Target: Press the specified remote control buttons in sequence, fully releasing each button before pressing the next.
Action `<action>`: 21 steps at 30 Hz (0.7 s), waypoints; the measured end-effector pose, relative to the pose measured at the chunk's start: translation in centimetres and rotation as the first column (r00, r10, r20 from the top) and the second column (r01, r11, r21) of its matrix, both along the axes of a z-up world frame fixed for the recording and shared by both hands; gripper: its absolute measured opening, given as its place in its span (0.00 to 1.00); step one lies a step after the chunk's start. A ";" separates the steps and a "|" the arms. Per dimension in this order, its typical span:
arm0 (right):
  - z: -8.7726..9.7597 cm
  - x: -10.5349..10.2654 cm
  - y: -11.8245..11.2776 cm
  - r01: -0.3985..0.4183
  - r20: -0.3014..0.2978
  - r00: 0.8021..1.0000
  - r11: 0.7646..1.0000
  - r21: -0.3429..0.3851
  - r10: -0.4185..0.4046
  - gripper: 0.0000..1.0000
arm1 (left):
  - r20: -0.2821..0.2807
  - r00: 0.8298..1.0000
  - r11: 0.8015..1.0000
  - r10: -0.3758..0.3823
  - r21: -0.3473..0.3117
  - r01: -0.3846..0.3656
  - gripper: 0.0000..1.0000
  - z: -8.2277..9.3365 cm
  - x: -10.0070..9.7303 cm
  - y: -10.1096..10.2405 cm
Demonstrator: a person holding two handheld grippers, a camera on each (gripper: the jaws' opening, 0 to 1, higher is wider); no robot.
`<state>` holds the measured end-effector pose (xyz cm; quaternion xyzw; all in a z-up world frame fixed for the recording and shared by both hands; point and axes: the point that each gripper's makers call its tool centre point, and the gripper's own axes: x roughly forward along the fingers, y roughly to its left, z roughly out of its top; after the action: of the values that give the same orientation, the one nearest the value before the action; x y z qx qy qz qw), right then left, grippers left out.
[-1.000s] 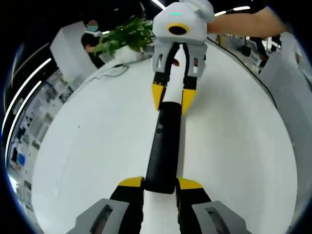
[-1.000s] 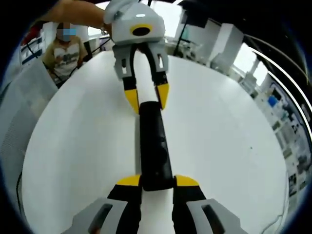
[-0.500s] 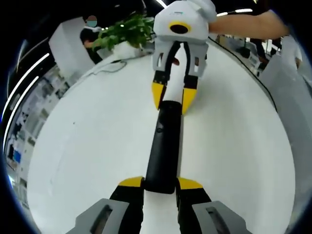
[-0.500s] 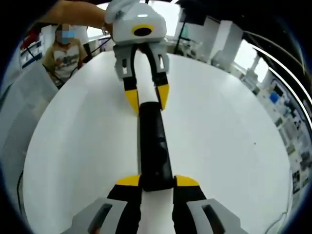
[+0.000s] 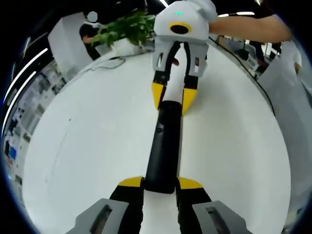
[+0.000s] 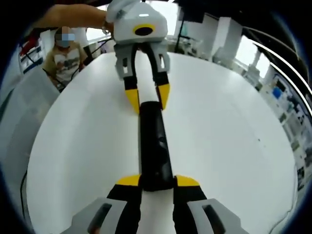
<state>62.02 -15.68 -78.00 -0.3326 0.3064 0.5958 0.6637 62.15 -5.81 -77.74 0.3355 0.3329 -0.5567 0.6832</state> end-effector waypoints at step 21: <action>-0.1 -0.1 0.1 -0.044 -0.049 0.998 0.999 0.024 0.046 0.23 | -0.068 0.997 0.999 0.022 -0.045 -0.025 0.25 0.0 -0.3 0.0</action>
<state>61.91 -15.55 -78.13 -0.3170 0.3085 0.6221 0.6460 61.90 -5.79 -77.74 0.2968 0.3467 -0.5671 0.6856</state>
